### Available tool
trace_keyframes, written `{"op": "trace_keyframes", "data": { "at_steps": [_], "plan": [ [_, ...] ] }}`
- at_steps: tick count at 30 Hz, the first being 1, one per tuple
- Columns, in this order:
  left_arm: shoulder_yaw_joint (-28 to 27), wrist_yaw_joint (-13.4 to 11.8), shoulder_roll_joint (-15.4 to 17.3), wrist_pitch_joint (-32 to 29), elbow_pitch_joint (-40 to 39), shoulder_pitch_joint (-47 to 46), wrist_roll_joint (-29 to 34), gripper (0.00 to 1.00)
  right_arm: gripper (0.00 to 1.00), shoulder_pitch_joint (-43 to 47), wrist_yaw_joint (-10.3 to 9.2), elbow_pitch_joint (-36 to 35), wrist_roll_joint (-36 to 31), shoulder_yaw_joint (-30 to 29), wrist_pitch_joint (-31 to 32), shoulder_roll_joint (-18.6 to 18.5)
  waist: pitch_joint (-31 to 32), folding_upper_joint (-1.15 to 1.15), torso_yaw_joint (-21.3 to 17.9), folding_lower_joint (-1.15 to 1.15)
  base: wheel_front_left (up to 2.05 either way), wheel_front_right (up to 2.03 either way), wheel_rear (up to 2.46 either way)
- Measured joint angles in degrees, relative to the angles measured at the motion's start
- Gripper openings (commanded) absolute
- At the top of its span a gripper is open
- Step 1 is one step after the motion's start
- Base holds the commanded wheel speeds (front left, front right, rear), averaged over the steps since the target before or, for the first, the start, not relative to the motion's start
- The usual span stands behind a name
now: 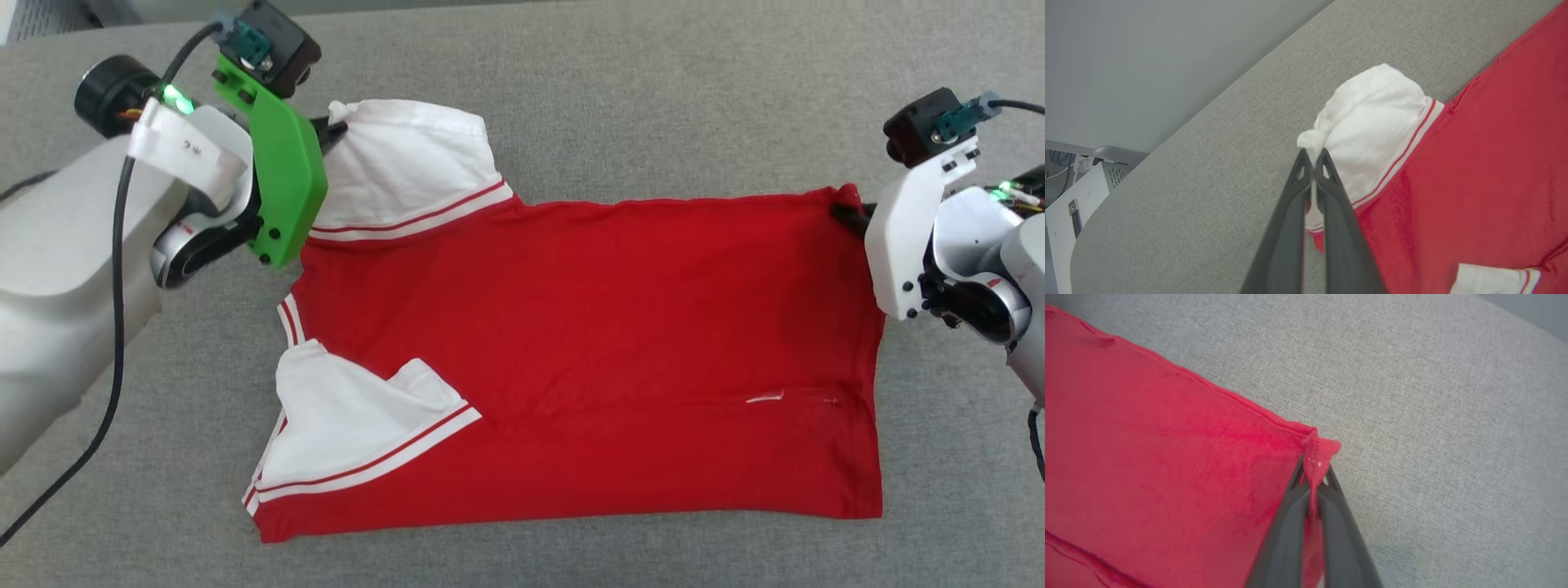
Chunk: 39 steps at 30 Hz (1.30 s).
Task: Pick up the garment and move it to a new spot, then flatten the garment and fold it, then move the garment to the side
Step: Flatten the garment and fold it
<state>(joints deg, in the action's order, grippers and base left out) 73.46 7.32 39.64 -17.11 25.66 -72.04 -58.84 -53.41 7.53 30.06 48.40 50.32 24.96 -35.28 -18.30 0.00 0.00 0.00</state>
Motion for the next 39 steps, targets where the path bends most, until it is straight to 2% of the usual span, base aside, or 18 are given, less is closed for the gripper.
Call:
{"op": "trace_keyframes", "data": {
  "at_steps": [18, 23, 30, 39],
  "plan": [
    [0.03, -0.03, 6.88, 1.02, -9.31, 16.46, 0.19, 0.00, 0.00, 13.65, 0.00, -6.14, 3.43, 2.67, -8.64, -5.09, 10.67, 0.00, 1.25, 0.00, 0.00, 0.00, 0.00],
    [0.03, -1.60, 9.83, 0.86, -13.68, 23.89, 0.26, 0.00, 0.00, 19.54, 0.00, -9.68, 3.83, 2.40, -9.37, -6.43, 13.41, 0.00, 1.59, 0.00, 0.00, 0.00, 0.00],
    [0.02, -4.02, 10.91, 1.01, -16.74, 31.47, -0.35, 0.00, 0.00, 25.85, 0.00, -11.96, 3.86, 0.02, -9.59, -7.76, 14.23, 0.00, 1.77, 0.00, 0.00, 0.00, 0.00],
    [0.07, -5.14, 10.17, 2.43, -15.43, 37.11, -0.71, 0.00, 0.00, 32.33, 0.00, -12.80, 3.21, -3.19, -8.79, -7.49, 12.89, 0.00, 1.53, 0.00, 0.00, 0.00, 0.00]
  ]
}}
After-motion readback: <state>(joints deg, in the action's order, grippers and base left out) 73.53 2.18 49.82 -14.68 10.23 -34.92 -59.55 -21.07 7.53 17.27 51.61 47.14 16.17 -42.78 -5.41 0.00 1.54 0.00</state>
